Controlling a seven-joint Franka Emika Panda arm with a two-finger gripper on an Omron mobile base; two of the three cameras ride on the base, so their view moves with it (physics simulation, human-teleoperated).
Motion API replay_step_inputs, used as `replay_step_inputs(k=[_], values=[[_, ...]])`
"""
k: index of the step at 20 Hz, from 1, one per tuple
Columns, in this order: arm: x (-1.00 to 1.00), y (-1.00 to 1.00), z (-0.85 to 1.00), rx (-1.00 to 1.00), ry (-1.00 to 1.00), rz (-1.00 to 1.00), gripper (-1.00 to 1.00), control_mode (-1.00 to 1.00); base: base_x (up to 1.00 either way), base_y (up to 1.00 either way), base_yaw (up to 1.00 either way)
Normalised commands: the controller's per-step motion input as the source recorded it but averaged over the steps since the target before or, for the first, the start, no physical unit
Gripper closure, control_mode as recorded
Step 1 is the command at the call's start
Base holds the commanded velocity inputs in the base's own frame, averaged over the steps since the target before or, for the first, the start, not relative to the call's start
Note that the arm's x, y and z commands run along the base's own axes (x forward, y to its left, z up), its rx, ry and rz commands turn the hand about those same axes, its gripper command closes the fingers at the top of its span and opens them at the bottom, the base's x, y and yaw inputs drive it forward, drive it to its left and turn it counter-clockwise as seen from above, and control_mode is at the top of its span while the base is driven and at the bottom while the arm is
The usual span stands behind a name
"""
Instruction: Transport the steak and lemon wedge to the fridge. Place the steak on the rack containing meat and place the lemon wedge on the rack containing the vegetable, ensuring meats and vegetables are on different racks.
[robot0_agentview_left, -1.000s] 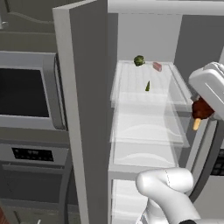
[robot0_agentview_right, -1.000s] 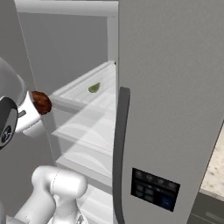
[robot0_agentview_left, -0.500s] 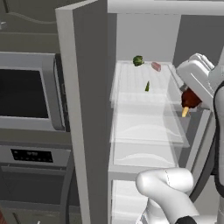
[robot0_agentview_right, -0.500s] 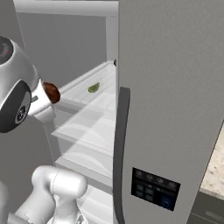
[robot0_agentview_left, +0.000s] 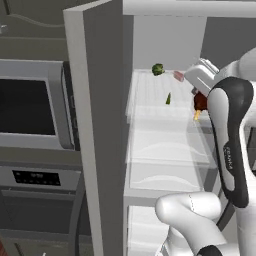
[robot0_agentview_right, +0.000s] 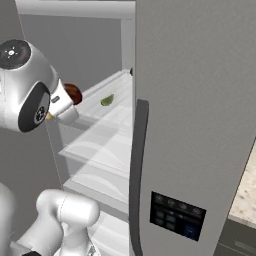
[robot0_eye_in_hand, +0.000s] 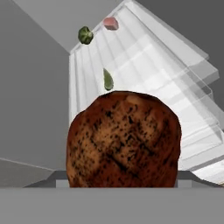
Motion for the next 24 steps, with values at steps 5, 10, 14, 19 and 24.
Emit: replay_step_inputs(k=[5, 10, 14, 19, 24], values=[[0.41, -0.10, -0.05, -0.17, -0.07, -0.06, 1.00, -1.00, 0.00, 0.00, 0.00], [0.29, -0.40, -0.05, -0.06, 0.14, -0.01, 1.00, -1.00, 0.00, 0.00, 0.00], [0.26, -0.37, -0.17, -0.07, 0.16, 0.00, 1.00, -1.00, 0.00, 0.00, 0.00], [0.43, -0.18, -0.17, -0.07, 0.16, 0.00, 1.00, -1.00, 0.00, 0.00, 0.00], [0.53, -0.07, -0.17, -0.07, 0.17, 0.00, 1.00, -1.00, 0.00, 0.00, 0.00]])
